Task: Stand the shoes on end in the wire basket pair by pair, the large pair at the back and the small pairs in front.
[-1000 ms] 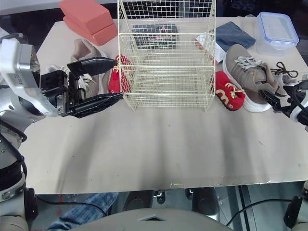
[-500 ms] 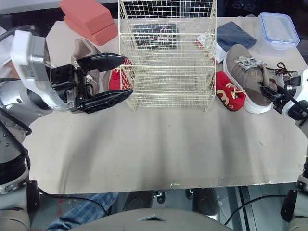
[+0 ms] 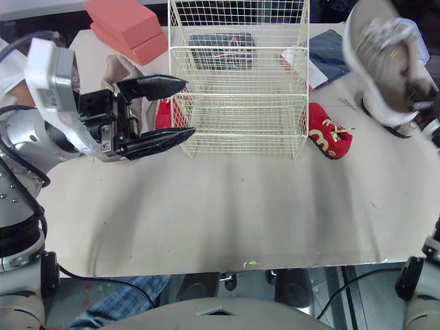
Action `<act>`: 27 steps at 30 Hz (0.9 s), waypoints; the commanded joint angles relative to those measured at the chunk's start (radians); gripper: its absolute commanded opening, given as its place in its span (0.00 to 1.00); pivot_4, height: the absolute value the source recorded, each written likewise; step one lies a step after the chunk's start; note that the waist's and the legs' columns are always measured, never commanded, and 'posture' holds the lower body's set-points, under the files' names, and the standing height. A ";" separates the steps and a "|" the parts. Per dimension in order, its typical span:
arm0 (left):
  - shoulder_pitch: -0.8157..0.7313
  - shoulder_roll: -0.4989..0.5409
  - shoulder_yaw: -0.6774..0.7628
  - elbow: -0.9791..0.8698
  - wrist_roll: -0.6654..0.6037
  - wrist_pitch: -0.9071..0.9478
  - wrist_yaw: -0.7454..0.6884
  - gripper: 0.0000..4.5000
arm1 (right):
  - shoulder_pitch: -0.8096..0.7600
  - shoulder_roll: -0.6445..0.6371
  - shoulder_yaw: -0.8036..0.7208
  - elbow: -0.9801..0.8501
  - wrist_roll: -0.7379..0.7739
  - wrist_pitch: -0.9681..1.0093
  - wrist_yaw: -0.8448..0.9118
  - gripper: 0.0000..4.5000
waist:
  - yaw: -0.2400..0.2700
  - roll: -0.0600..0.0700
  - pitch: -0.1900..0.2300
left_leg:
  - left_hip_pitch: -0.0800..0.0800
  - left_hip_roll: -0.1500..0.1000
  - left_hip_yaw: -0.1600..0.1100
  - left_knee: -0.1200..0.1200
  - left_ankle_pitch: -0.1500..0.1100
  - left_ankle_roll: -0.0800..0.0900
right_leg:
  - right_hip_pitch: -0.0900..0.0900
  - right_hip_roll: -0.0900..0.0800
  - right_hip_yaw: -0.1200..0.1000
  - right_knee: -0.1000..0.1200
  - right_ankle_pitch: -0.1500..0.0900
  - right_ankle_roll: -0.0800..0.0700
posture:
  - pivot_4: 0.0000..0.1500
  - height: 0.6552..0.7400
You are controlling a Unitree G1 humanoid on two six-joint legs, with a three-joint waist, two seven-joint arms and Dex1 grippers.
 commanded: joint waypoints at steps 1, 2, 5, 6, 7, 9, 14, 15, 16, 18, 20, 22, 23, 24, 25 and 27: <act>0.029 0.019 0.069 0.034 0.022 -0.064 -0.071 1.00 | -0.099 -0.004 -0.021 -0.142 0.121 -0.102 0.068 0.00 | -0.006 0.000 0.000 | 0.000 0.000 0.000 0.000 0.000 0.000 | 0.000 0.000 0.000 0.000 0.000 0.000 | 1.00 0.36; 0.036 0.021 0.075 0.045 0.027 -0.073 -0.086 1.00 | -0.105 -0.007 -0.009 -0.155 0.130 -0.106 0.080 0.00 | -0.007 0.000 0.000 | 0.000 0.000 0.000 0.000 0.000 0.000 | 0.000 0.000 0.000 0.000 0.000 0.000 | 1.00 0.36; 0.064 0.040 0.114 0.104 0.049 -0.106 -0.148 1.00 | -0.112 -0.025 0.067 -0.222 0.172 -0.116 0.197 0.00 | -0.013 0.000 0.000 | 0.000 0.000 0.000 0.000 0.000 0.000 | 0.000 0.000 0.000 0.000 0.000 0.000 | 1.00 0.36; 0.075 0.051 0.133 0.128 0.053 -0.114 -0.170 1.00 | -0.111 -0.032 0.098 -0.255 0.200 -0.122 0.259 0.00 | -0.014 0.000 0.000 | 0.000 0.000 0.000 0.000 0.000 0.000 | 0.000 0.000 0.000 0.000 0.000 0.000 | 1.00 0.36; 0.086 0.064 0.152 0.152 0.057 -0.123 -0.194 1.00 | -0.104 -0.044 0.127 -0.286 0.223 -0.116 0.312 0.00 | -0.016 0.000 0.000 | 0.000 0.000 0.000 0.000 0.000 0.000 | 0.000 0.000 0.000 0.000 0.000 0.000 | 1.00 0.36; 0.103 0.086 0.189 0.198 0.059 -0.135 -0.236 1.00 | -0.094 -0.072 0.179 -0.316 0.215 -0.142 0.398 0.00 | -0.020 0.000 0.000 | 0.000 0.001 0.000 0.000 0.000 0.000 | 0.000 0.000 0.000 0.000 0.000 0.000 | 1.00 0.36; 0.134 0.198 0.338 0.357 0.050 -0.125 -0.357 1.00 | -0.154 -0.130 0.323 -0.318 0.132 -0.279 0.595 0.00 | -0.022 -0.001 0.002 | 0.000 0.001 0.000 0.000 0.000 0.000 | -0.001 -0.001 -0.001 0.000 0.000 0.000 | 1.00 0.36; 0.135 0.215 0.351 0.375 0.053 -0.124 -0.369 1.00 | -0.165 -0.134 0.341 -0.315 0.123 -0.300 0.618 0.00 | -0.022 -0.003 0.003 | -0.001 0.001 0.000 0.000 0.000 0.000 | -0.001 -0.001 -0.001 0.000 0.000 0.000 | 1.00 0.36; 0.134 0.232 0.365 0.393 0.053 -0.120 -0.381 1.00 | -0.184 -0.134 0.361 -0.313 0.113 -0.326 0.646 0.00 | -0.021 -0.003 0.003 | -0.001 0.001 0.000 0.000 0.000 0.000 | -0.001 -0.001 -0.001 0.000 0.000 0.000 | 1.00 0.36; 0.130 0.257 0.389 0.410 0.035 -0.097 -0.396 1.00 | -0.215 -0.141 0.406 -0.312 0.079 -0.395 0.712 0.00 | -0.019 -0.003 0.003 | -0.001 0.001 -0.001 0.000 0.000 0.000 | -0.001 -0.001 -0.001 -0.001 0.000 0.000 | 1.00 0.36; 0.118 0.264 0.395 0.408 0.019 -0.081 -0.400 1.00 | -0.241 -0.136 0.446 -0.294 0.032 -0.494 0.775 0.00 | -0.018 -0.003 0.003 | -0.001 0.001 -0.001 0.000 0.000 0.000 | -0.001 -0.002 -0.001 -0.001 0.000 0.000 | 1.00 0.36; 0.086 0.256 0.376 0.397 0.000 -0.062 -0.392 1.00 | -0.259 -0.134 0.486 -0.259 -0.032 -0.634 0.846 0.00 | -0.018 -0.004 0.004 | -0.001 0.001 -0.001 0.000 0.000 0.000 | -0.001 -0.002 -0.001 -0.001 0.000 0.000 | 1.00 0.36; 0.072 0.250 0.364 0.390 -0.009 -0.054 -0.386 1.00 | -0.266 -0.132 0.501 -0.242 -0.053 -0.690 0.872 0.00 | -0.018 -0.005 0.004 | -0.001 0.001 -0.001 0.000 0.000 0.000 | -0.001 -0.002 -0.002 -0.001 0.000 0.000 | 1.00 0.36; 0.060 0.244 0.352 0.384 -0.014 -0.048 -0.383 1.00 | -0.274 -0.129 0.513 -0.224 -0.069 -0.735 0.889 0.00 | -0.018 -0.006 0.004 | -0.001 0.001 -0.001 0.000 0.000 0.000 | -0.001 -0.002 -0.002 0.000 0.000 0.000 | 1.00 0.36; 0.048 0.236 0.330 0.372 -0.015 -0.039 -0.375 1.00 | -0.288 -0.124 0.529 -0.201 -0.092 -0.806 0.911 0.00 | -0.020 -0.006 0.004 | -0.001 0.001 -0.001 0.001 0.000 0.000 | -0.001 -0.002 -0.002 0.000 0.000 0.000 | 1.00 0.36; 0.032 0.222 0.271 0.334 -0.010 -0.022 -0.366 1.00 | -0.327 -0.111 0.563 -0.146 -0.147 -0.946 0.938 0.00 | -0.022 -0.006 0.004 | -0.001 0.001 0.000 0.001 0.000 0.000 | -0.001 -0.002 -0.001 0.000 0.000 0.000 | 1.00 0.36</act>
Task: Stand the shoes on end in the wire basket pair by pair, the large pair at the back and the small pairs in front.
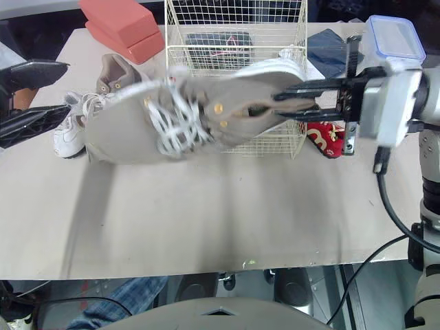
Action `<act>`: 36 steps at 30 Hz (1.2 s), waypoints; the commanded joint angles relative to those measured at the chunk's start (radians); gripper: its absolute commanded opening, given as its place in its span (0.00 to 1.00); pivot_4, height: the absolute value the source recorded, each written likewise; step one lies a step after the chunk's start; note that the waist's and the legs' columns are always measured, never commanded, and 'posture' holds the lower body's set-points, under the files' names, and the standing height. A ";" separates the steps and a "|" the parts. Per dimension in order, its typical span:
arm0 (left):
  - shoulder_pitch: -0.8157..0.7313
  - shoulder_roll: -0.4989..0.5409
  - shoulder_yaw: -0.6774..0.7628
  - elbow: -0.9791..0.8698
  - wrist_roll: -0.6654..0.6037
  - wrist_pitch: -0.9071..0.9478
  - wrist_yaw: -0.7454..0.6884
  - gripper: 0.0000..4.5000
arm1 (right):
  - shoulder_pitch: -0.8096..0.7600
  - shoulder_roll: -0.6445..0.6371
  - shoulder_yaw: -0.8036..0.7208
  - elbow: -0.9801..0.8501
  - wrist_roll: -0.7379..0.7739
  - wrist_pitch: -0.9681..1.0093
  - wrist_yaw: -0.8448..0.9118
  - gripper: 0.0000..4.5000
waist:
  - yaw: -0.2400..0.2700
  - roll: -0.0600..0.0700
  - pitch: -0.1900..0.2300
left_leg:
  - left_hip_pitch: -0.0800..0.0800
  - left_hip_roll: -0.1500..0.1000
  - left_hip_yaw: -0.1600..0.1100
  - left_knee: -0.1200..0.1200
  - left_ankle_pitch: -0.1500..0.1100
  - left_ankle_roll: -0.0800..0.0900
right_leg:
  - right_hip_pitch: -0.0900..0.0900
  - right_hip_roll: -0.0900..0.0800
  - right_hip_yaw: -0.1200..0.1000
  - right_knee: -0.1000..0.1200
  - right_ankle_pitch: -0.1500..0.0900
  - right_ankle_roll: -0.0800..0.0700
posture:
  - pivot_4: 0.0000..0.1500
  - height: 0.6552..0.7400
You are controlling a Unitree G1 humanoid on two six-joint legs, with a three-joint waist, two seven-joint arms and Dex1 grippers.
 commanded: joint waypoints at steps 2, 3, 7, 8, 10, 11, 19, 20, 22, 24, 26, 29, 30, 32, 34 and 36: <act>-0.039 -0.023 -0.120 -0.102 -0.006 0.035 0.028 1.00 | -0.105 0.020 0.039 0.110 -0.094 -0.324 0.053 0.00 | -0.002 0.000 0.000 | 0.001 0.000 0.001 0.000 0.000 0.000 | 0.000 0.000 0.001 0.001 0.000 0.000 | 1.00 0.36; -0.050 -0.028 -0.146 -0.116 -0.002 0.041 0.033 1.00 | -0.122 0.024 0.051 0.139 -0.115 -0.383 0.056 0.00 | -0.002 0.000 0.000 | 0.000 0.000 0.000 0.000 0.000 0.000 | 0.000 0.000 0.000 0.001 0.000 0.000 | 1.00 0.36; -0.104 -0.042 -0.272 -0.156 0.042 0.060 0.057 1.00 | -0.205 0.052 0.092 0.246 -0.157 -0.585 0.034 0.00 | -0.003 0.000 0.001 | 0.000 0.000 0.001 0.000 0.000 0.000 | 0.000 0.001 0.001 0.001 0.001 -0.002 | 1.00 0.36; -0.123 -0.046 -0.306 -0.156 0.063 0.056 0.057 1.00 | -0.227 0.059 0.100 0.262 -0.161 -0.620 0.022 0.00 | -0.003 0.000 0.001 | 0.000 0.000 0.001 0.000 0.000 0.000 | 0.000 0.001 0.001 0.001 0.001 -0.002 | 1.00 0.36; -0.163 -0.054 -0.354 -0.143 0.091 0.054 0.056 1.00 | -0.261 0.069 0.115 0.281 -0.157 -0.667 0.005 0.00 | -0.002 0.000 0.001 | 0.001 0.000 0.001 0.001 0.000 0.000 | 0.000 0.001 0.001 0.001 0.001 -0.003 | 1.00 0.36; -0.181 -0.059 -0.372 -0.134 0.100 0.055 0.053 1.00 | -0.273 0.070 0.121 0.290 -0.161 -0.686 -0.006 0.00 | -0.002 0.000 0.001 | 0.001 0.000 0.001 0.001 0.000 0.000 | 0.000 0.001 0.000 0.002 0.001 -0.003 | 1.00 0.36; -0.264 -0.112 -0.516 -0.115 0.225 0.036 0.053 1.00 | -0.366 0.088 0.162 0.309 -0.179 -0.766 -0.095 0.00 | -0.001 0.000 0.001 | 0.000 0.000 0.001 0.002 0.000 0.000 | -0.001 0.001 0.000 0.002 0.002 -0.004 | 1.00 0.36; -0.273 -0.118 -0.523 -0.109 0.237 0.034 0.055 1.00 | -0.372 0.090 0.165 0.306 -0.176 -0.776 -0.104 0.00 | -0.001 0.000 0.001 | 0.000 0.000 0.001 0.002 0.000 0.000 | -0.001 0.001 0.000 0.002 0.002 -0.004 | 1.00 0.36; -0.286 -0.128 -0.527 -0.101 0.243 0.042 0.055 1.00 | -0.379 0.090 0.169 0.299 -0.172 -0.791 -0.121 0.00 | -0.001 0.000 0.001 | 0.000 0.000 0.001 0.002 0.000 0.000 | -0.001 0.001 0.000 0.002 0.002 -0.004 | 1.00 0.36; -0.291 -0.133 -0.527 -0.097 0.244 0.046 0.050 1.00 | -0.385 0.089 0.173 0.299 -0.174 -0.795 -0.132 0.00 | -0.001 0.000 0.001 | 0.000 0.000 0.001 0.002 0.000 0.000 | -0.001 0.001 0.000 0.002 0.002 -0.004 | 1.00 0.36; -0.291 -0.141 -0.511 -0.112 0.190 0.086 0.032 0.95 | -0.389 0.089 0.170 0.302 -0.183 -0.800 -0.147 0.00 | -0.001 0.000 0.001 | 0.000 0.000 0.001 0.002 0.000 0.000 | -0.001 0.001 0.000 0.002 0.002 -0.004 | 1.00 0.36; -0.304 -0.154 -0.488 -0.114 0.138 0.128 0.012 0.74 | -0.394 0.091 0.170 0.308 -0.199 -0.809 -0.170 0.00 | -0.001 0.000 0.001 | 0.000 0.000 0.001 0.002 0.000 0.000 | -0.001 0.001 0.001 0.002 0.002 -0.004 | 1.00 0.36; -0.306 -0.157 -0.483 -0.115 0.129 0.135 0.005 0.65 | -0.394 0.090 0.170 0.309 -0.204 -0.810 -0.178 0.00 | -0.001 0.000 0.001 | 0.000 0.000 0.001 0.002 0.000 0.000 | -0.001 0.001 0.001 0.002 0.002 -0.004 | 1.00 0.36; -0.307 -0.164 -0.476 -0.115 0.122 0.143 -0.002 0.50 | -0.394 0.087 0.168 0.310 -0.216 -0.807 -0.197 0.00 | -0.002 0.000 0.001 | 0.000 0.000 0.001 0.003 0.000 0.000 | -0.001 0.001 0.001 0.003 0.002 -0.004 | 1.00 0.36; -0.311 -0.174 -0.471 -0.114 0.125 0.150 0.002 0.38 | -0.393 0.080 0.159 0.314 -0.232 -0.802 -0.218 0.00 | -0.001 0.000 0.001 | 0.000 0.000 0.001 0.003 0.000 0.000 | -0.001 0.001 0.001 0.003 0.002 -0.004 | 1.00 0.36; -0.315 -0.188 -0.460 -0.116 0.114 0.160 0.010 0.33 | -0.395 0.074 0.147 0.321 -0.251 -0.792 -0.243 0.00 | -0.001 0.000 0.001 | 0.000 0.000 0.001 0.003 0.000 0.000 | -0.001 0.001 0.001 0.003 0.002 -0.004 | 1.00 0.36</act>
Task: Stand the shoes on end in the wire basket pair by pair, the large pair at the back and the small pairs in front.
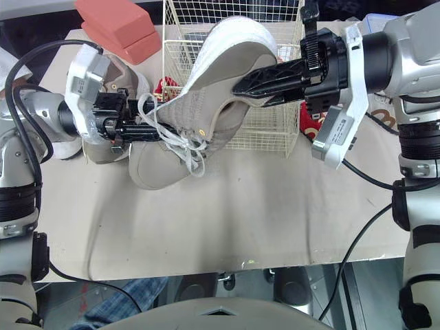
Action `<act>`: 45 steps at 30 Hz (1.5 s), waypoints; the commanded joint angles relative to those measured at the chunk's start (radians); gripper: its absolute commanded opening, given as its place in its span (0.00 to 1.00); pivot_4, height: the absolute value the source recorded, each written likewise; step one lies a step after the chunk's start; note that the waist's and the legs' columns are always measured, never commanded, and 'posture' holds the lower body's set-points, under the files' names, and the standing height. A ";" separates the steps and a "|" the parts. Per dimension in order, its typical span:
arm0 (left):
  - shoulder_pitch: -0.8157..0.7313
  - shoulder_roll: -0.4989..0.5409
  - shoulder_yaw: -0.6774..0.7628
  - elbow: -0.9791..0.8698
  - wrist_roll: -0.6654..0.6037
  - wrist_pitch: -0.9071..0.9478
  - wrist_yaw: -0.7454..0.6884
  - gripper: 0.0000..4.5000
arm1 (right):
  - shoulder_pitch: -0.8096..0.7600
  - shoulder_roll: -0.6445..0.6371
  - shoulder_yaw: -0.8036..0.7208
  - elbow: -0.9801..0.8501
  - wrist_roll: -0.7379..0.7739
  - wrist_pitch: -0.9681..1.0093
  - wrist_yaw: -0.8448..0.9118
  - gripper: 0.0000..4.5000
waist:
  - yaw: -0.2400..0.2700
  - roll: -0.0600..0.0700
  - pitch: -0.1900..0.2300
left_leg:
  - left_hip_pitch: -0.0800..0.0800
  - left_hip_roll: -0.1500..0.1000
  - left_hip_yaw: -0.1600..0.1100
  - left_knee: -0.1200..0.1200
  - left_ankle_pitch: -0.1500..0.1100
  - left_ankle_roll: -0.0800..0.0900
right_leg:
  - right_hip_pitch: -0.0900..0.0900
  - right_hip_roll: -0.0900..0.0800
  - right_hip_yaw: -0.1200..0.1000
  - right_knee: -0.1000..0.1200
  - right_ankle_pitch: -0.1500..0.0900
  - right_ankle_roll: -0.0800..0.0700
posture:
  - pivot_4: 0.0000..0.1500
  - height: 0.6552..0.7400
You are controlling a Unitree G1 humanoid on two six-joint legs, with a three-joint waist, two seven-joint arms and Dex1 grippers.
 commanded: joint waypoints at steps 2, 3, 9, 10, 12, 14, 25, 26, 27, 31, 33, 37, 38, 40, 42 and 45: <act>-0.043 -0.045 0.051 -0.042 -0.084 0.005 -0.013 0.32 | -0.029 -0.010 -0.059 0.000 -0.012 0.041 -0.117 0.29 | 0.003 0.000 0.000 | 0.000 0.000 0.000 0.000 0.000 0.000 | 0.000 0.000 0.000 0.000 0.000 0.000 | 1.00 0.36; -0.047 -0.059 0.060 -0.039 -0.085 0.002 0.001 0.32 | -0.022 -0.013 -0.066 -0.002 -0.011 0.076 -0.137 0.39 | 0.003 0.000 0.000 | 0.000 0.000 0.000 0.000 0.000 0.000 | 0.000 0.000 0.000 0.000 0.000 0.000 | 1.00 0.36; -0.054 -0.166 0.134 -0.006 -0.091 -0.036 0.106 0.31 | 0.166 -0.107 -0.093 -0.099 0.154 0.577 -0.179 0.99 | 0.008 -0.001 -0.001 | 0.000 0.000 -0.002 0.002 0.000 0.000 | 0.002 0.000 -0.001 0.000 0.000 0.000 | 1.00 0.36; -0.048 -0.185 0.144 -0.006 -0.089 -0.044 0.125 0.31 | 0.232 -0.132 -0.105 -0.156 0.247 0.742 -0.196 1.00 | 0.010 -0.001 -0.001 | -0.001 0.000 -0.002 0.003 0.000 0.000 | 0.002 -0.001 -0.002 0.000 0.000 0.000 | 1.00 0.36; -0.037 -0.219 0.159 -0.009 -0.096 -0.049 0.151 0.31 | 0.328 -0.148 -0.144 -0.262 0.415 1.003 -0.267 1.00 | 0.013 -0.002 -0.001 | -0.002 0.000 -0.004 0.004 0.000 0.000 | 0.003 -0.001 -0.003 0.000 0.000 0.000 | 1.00 0.36; -0.029 -0.260 0.168 -0.014 -0.106 -0.060 0.181 0.31 | 0.392 -0.135 -0.187 -0.355 0.571 1.228 -0.391 1.00 | 0.010 -0.001 0.000 | -0.002 0.000 -0.004 0.005 0.000 0.000 | 0.002 -0.001 -0.003 0.001 0.001 -0.001 | 1.00 0.36; -0.026 -0.413 0.129 0.012 -0.055 -0.177 0.272 0.31 | 0.383 0.060 -0.273 -0.569 1.251 1.763 -1.060 1.00 | 0.004 -0.001 0.000 | -0.002 0.000 -0.004 0.006 0.000 0.000 | 0.003 0.000 -0.002 0.002 0.001 -0.001 | 1.00 0.36; -0.025 -0.416 0.128 0.012 -0.053 -0.181 0.274 0.31 | 0.375 0.070 -0.275 -0.569 1.260 1.770 -1.077 1.00 | 0.004 -0.001 -0.001 | -0.002 0.000 -0.004 0.006 0.000 0.000 | 0.003 0.000 -0.003 0.002 0.001 -0.001 | 1.00 0.36; -0.024 -0.418 0.126 0.013 -0.050 -0.185 0.276 0.31 | 0.369 0.081 -0.279 -0.571 1.272 1.774 -1.089 1.00 | 0.006 -0.001 -0.001 | -0.002 0.000 -0.004 0.006 0.000 0.000 | 0.003 0.000 -0.003 0.001 0.001 0.000 | 1.00 0.36; -0.020 -0.416 0.117 0.018 -0.035 -0.196 0.271 0.31 | 0.351 0.108 -0.288 -0.576 1.293 1.794 -1.120 1.00 | 0.010 -0.001 -0.001 | -0.003 0.000 -0.005 0.005 0.000 0.000 | 0.003 0.000 -0.003 0.000 0.001 0.000 | 1.00 0.36; -0.019 -0.415 0.114 0.016 -0.035 -0.190 0.270 0.31 | 0.346 0.119 -0.291 -0.572 1.282 1.795 -1.140 0.89 | 0.010 -0.001 -0.001 | -0.003 0.000 -0.005 0.004 0.000 0.000 | 0.003 0.000 -0.003 0.000 0.001 0.000 | 1.00 0.36; -0.009 -0.412 0.109 0.014 -0.049 -0.164 0.266 0.31 | 0.348 0.128 -0.293 -0.573 1.261 1.800 -1.154 0.53 | 0.009 -0.001 -0.001 | -0.003 0.000 -0.005 0.004 0.000 0.000 | 0.003 0.000 -0.003 0.000 0.001 0.000 | 1.00 0.36; -0.010 -0.412 0.110 0.017 -0.053 -0.149 0.277 0.31 | 0.348 0.129 -0.294 -0.575 1.257 1.801 -1.154 0.43 | 0.009 -0.001 -0.001 | -0.003 0.000 -0.005 0.004 0.000 0.000 | 0.003 0.000 -0.003 0.000 0.001 0.000 | 1.00 0.36; -0.009 -0.406 0.105 0.026 -0.054 -0.131 0.277 0.31 | 0.350 0.132 -0.295 -0.577 1.246 1.803 -1.155 0.21 | 0.009 -0.001 -0.001 | -0.003 0.000 -0.005 0.004 0.000 0.000 | 0.003 0.000 -0.003 0.000 0.001 0.000 | 1.00 0.36; -0.012 -0.398 0.108 0.038 -0.063 -0.102 0.280 0.31 | 0.352 0.136 -0.297 -0.579 1.238 1.806 -1.157 0.05 | 0.008 -0.001 -0.001 | -0.003 0.000 -0.005 0.004 0.000 0.000 | 0.003 0.000 -0.003 0.000 0.001 0.000 | 1.00 0.36; -0.017 -0.385 0.104 0.053 -0.071 -0.067 0.267 0.54 | 0.350 0.145 -0.300 -0.582 1.226 1.810 -1.162 0.00 | 0.007 -0.001 -0.001 | -0.003 0.000 -0.005 0.004 0.000 0.000 | 0.003 0.000 -0.003 0.000 0.001 0.000 | 1.00 0.36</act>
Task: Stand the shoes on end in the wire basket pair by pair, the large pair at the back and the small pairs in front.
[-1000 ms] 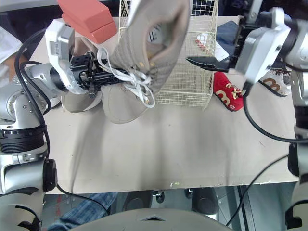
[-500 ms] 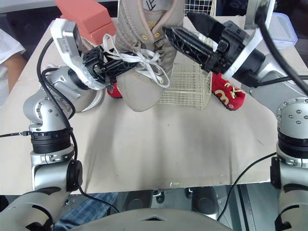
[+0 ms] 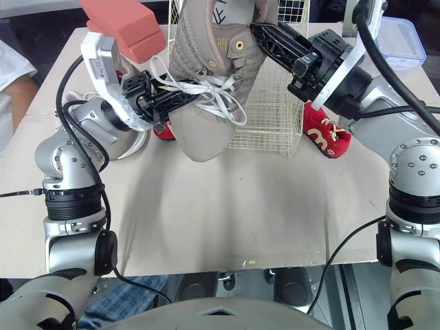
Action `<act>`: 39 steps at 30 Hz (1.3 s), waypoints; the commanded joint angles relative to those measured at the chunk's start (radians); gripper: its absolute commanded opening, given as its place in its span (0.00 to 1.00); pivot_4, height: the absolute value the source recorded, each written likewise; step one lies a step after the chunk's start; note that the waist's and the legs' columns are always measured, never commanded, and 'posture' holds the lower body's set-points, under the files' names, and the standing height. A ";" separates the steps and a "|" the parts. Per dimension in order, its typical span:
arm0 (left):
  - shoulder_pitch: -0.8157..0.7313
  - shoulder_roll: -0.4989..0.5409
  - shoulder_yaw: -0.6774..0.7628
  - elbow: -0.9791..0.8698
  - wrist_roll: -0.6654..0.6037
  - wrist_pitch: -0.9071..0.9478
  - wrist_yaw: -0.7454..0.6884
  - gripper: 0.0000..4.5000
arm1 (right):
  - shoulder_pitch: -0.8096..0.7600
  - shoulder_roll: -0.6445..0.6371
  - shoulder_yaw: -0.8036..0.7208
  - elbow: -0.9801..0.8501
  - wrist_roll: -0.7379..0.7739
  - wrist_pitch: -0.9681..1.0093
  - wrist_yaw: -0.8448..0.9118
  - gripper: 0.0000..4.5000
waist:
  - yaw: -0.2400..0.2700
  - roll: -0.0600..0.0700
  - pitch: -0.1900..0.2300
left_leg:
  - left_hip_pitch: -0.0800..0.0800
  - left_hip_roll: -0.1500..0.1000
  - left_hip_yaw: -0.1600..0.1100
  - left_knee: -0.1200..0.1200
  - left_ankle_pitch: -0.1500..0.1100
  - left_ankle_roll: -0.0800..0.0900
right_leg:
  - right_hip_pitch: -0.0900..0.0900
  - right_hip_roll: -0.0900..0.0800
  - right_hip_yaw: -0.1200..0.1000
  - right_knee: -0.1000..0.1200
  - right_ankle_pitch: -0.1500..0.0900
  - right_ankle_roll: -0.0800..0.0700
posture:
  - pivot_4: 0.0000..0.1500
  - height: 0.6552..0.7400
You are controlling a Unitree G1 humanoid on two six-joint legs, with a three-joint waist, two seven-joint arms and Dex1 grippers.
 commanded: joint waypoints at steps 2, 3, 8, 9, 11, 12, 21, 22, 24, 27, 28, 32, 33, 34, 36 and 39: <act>-0.013 0.016 -0.003 -0.002 -0.020 0.021 -0.007 0.72 | -0.028 0.009 -0.045 -0.040 -0.001 -0.011 0.009 0.00 | -0.001 0.000 0.000 | 0.000 0.000 0.000 0.000 0.000 0.000 | 0.000 0.000 0.000 0.000 0.000 0.000 | 1.00 0.36; -0.014 0.004 0.001 -0.001 -0.004 -0.009 0.005 0.82 | -0.033 0.009 -0.048 -0.038 -0.002 -0.010 0.007 0.00 | 0.000 0.000 0.000 | 0.000 0.000 0.000 0.000 0.000 0.000 | 0.000 0.000 0.000 0.000 0.000 0.000 | 1.00 0.36; -0.021 0.004 0.040 -0.008 0.016 -0.092 0.026 0.99 | -0.112 0.019 -0.070 0.021 -0.029 -0.032 -0.012 0.00 | -0.003 0.000 0.000 | 0.000 0.000 0.000 -0.001 0.000 0.000 | 0.000 0.000 0.000 -0.001 0.000 0.000 | 1.00 0.36; -0.017 0.012 0.049 -0.016 0.010 -0.099 0.023 0.99 | -0.134 0.022 -0.075 0.040 -0.037 -0.037 -0.014 0.00 | -0.007 0.000 0.000 | 0.000 0.000 0.000 -0.001 0.000 0.000 | 0.000 0.000 0.000 -0.001 0.000 0.000 | 1.00 0.36; -0.005 0.051 0.073 -0.037 0.015 -0.109 0.017 0.99 | -0.204 0.028 -0.090 0.094 -0.068 -0.056 -0.025 0.00 | -0.011 0.000 0.000 | 0.000 0.000 0.001 -0.001 0.000 0.000 | -0.001 0.000 0.001 0.000 0.000 0.000 | 1.00 0.36; -0.003 0.067 0.084 -0.044 0.018 -0.115 0.018 0.99 | -0.237 0.030 -0.097 0.120 -0.091 -0.069 -0.031 0.00 | -0.010 0.000 0.000 | 0.000 0.000 0.001 -0.002 0.000 0.000 | -0.001 0.000 0.001 0.000 0.000 0.000 | 1.00 0.36; -0.008 0.121 0.093 -0.079 0.040 -0.141 0.051 0.99 | -0.468 0.071 -0.120 0.352 -0.450 -0.252 -0.093 0.00 | -0.001 0.000 0.000 | 0.000 0.000 0.002 -0.005 0.000 0.000 | -0.002 -0.001 0.001 -0.002 0.000 0.000 | 1.00 0.36; -0.009 0.124 0.086 -0.081 0.045 -0.142 0.052 0.99 | -0.472 0.076 -0.113 0.357 -0.482 -0.260 -0.091 0.00 | -0.003 0.000 0.000 | 0.000 0.000 0.002 -0.005 0.000 0.000 | -0.002 -0.001 0.001 -0.002 0.000 0.000 | 1.00 0.36; -0.016 0.146 0.062 -0.089 0.075 -0.143 0.052 0.99 | -0.467 0.073 -0.070 0.363 -0.585 -0.284 -0.074 0.00 | -0.007 0.000 0.000 | 0.000 0.000 0.003 -0.005 0.000 0.000 | -0.003 -0.001 0.001 -0.001 0.000 0.000 | 1.00 0.36; -0.039 0.168 0.042 -0.094 0.102 -0.134 0.072 0.99 | -0.439 0.088 -0.031 0.369 -0.702 -0.309 -0.064 0.00 | -0.011 0.000 0.000 | 0.000 0.000 0.004 -0.006 0.000 0.000 | -0.005 0.000 0.002 0.000 0.000 0.000 | 1.00 0.36; -0.044 0.173 0.039 -0.095 0.104 -0.129 0.077 0.99 | -0.429 0.099 -0.025 0.369 -0.729 -0.312 -0.065 0.00 | -0.012 0.000 0.000 | 0.000 0.000 0.004 -0.006 0.000 0.000 | -0.005 0.000 0.003 0.000 0.000 0.000 | 1.00 0.36; -0.049 0.190 0.029 -0.099 0.113 -0.118 0.093 0.99 | -0.396 0.146 -0.008 0.364 -0.825 -0.357 -0.047 0.00 | -0.011 0.001 0.000 | 0.000 0.000 0.005 -0.006 0.000 0.000 | -0.006 0.000 0.003 0.000 0.000 0.000 | 1.00 0.36; -0.048 0.193 0.028 -0.098 0.113 -0.113 0.099 0.99 | -0.393 0.156 -0.002 0.368 -0.847 -0.370 -0.040 0.00 | -0.010 0.001 0.000 | 0.000 0.000 0.005 -0.006 0.000 0.000 | -0.006 0.000 0.003 0.000 0.000 0.000 | 1.00 0.36; -0.047 0.192 0.031 -0.096 0.108 -0.103 0.108 0.99 | -0.389 0.162 0.005 0.372 -0.869 -0.382 -0.030 0.00 | -0.010 0.001 0.000 | 0.000 0.000 0.005 -0.006 0.000 0.000 | -0.006 0.000 0.003 0.000 0.000 0.000 | 1.00 0.36; -0.048 0.193 0.031 -0.087 0.111 -0.091 0.121 0.99 | -0.381 0.173 0.018 0.377 -0.913 -0.401 -0.010 0.00 | -0.009 0.001 0.000 | -0.001 0.000 0.005 -0.006 0.000 0.000 | -0.006 0.000 0.003 0.000 0.000 0.000 | 1.00 0.36; -0.051 0.195 0.029 -0.078 0.118 -0.082 0.136 0.99 | -0.355 0.164 0.041 0.388 -0.983 -0.415 0.019 0.00 | -0.008 0.001 0.000 | -0.001 0.000 0.004 -0.006 0.000 0.000 | -0.006 0.000 0.003 -0.001 0.000 0.000 | 1.00 0.36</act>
